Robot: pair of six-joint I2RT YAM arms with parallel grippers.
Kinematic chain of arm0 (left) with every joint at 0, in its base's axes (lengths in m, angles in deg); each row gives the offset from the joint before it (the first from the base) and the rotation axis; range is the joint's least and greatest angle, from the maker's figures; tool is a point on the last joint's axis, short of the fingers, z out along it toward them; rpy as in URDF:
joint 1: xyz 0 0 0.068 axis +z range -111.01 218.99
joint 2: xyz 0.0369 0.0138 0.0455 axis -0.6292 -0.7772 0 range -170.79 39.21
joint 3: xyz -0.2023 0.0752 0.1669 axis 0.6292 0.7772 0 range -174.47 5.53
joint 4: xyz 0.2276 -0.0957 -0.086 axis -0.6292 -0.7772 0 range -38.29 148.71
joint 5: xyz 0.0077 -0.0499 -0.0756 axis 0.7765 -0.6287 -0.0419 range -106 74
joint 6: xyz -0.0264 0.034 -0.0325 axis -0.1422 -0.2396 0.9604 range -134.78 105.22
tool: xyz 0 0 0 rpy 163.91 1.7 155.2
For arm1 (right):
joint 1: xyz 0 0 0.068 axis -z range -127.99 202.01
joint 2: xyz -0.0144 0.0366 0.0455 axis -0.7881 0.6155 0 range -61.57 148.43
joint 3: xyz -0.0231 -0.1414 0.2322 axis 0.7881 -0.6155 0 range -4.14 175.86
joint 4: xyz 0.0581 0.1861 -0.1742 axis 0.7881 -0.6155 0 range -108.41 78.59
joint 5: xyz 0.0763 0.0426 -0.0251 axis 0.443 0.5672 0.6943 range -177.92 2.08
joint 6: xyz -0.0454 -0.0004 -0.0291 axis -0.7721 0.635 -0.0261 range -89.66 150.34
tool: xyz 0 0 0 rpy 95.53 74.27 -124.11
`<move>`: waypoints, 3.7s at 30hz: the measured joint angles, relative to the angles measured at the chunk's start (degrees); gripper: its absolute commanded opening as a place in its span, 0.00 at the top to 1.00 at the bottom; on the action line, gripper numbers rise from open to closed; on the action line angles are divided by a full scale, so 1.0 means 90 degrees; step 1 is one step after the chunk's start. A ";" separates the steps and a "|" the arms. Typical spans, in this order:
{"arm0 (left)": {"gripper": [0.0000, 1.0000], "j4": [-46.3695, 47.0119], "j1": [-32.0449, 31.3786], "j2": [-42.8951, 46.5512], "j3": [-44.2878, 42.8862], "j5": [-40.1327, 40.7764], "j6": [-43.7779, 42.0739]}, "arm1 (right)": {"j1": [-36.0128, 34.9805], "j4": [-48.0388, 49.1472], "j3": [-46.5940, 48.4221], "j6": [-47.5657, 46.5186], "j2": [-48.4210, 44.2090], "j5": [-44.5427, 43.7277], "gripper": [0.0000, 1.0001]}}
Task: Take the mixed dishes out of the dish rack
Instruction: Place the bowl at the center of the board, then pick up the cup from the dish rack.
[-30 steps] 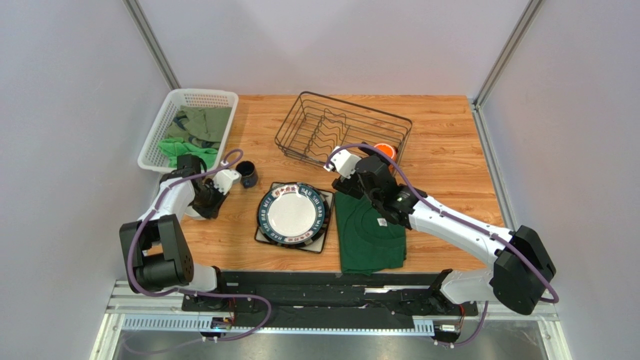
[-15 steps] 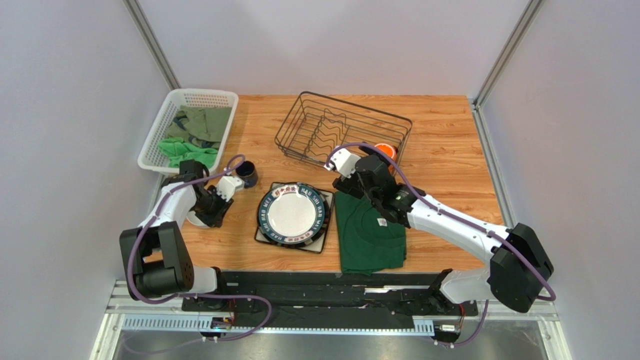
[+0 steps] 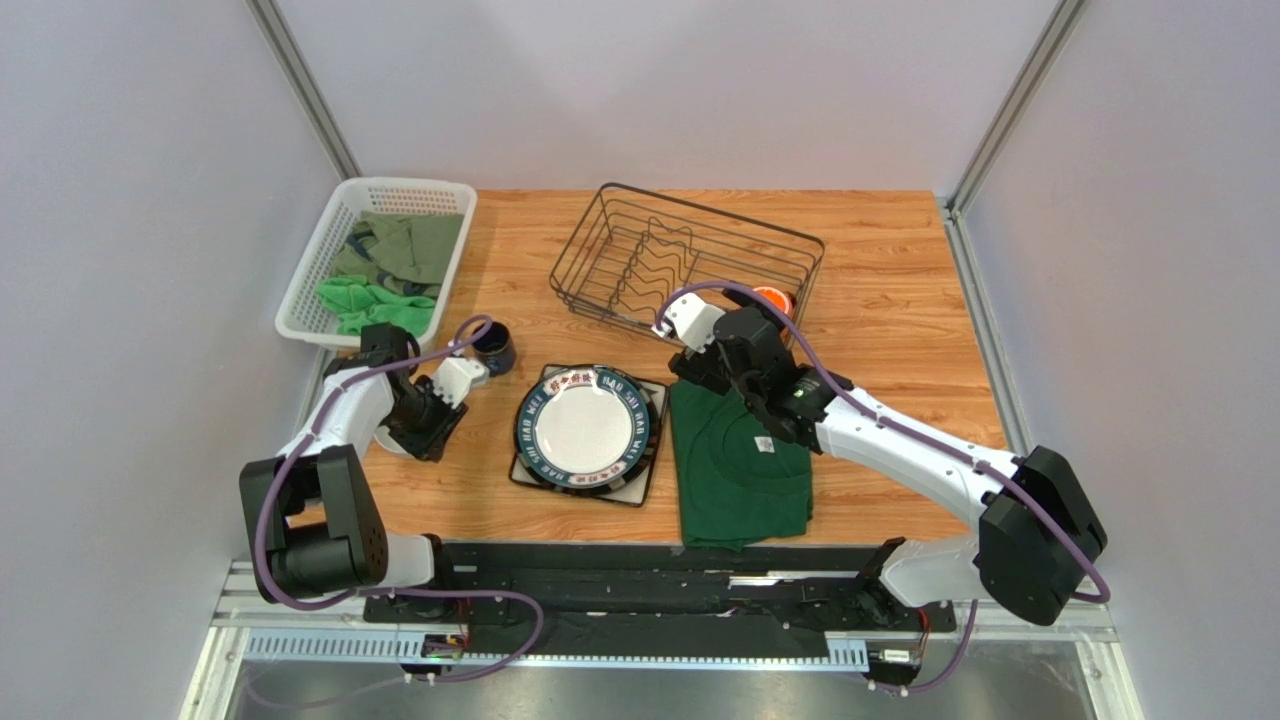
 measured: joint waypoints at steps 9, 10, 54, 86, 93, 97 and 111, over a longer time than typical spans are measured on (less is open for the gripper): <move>0.62 0.0097 -0.0005 0.0000 0.0058 0.0228 -0.0017 | 0.0027 -0.0002 0.0000 0.0000 -0.0002 0.0000 0.00; 0.62 0.0102 -0.0005 0.0000 0.0058 0.0253 -0.0017 | 0.0039 -0.0002 0.0000 0.0000 -0.0002 0.0000 0.00; 0.30 -0.0058 0.0087 0.0466 -0.0114 0.0306 -0.0216 | 0.1868 -0.1319 0.1802 0.0952 0.0942 0.0947 0.00; 0.26 -0.0566 0.0087 0.0899 -0.0114 0.0151 -0.0466 | 0.2858 -0.4391 0.4486 0.1882 0.3247 0.2807 0.00; 0.26 -0.0571 0.0087 0.0903 -0.0112 0.0131 -0.0522 | 0.3038 -0.4680 0.4937 0.1870 0.3623 0.3116 0.00; 0.26 -0.0573 0.0090 0.0913 -0.0112 0.0134 -0.0566 | 0.3106 -0.4879 0.5197 0.1846 0.3847 0.3283 0.00; 0.26 -0.0573 0.0092 0.0923 -0.0051 0.0134 -0.0622 | 0.3179 -0.5258 0.5680 0.1603 0.4243 0.3487 0.00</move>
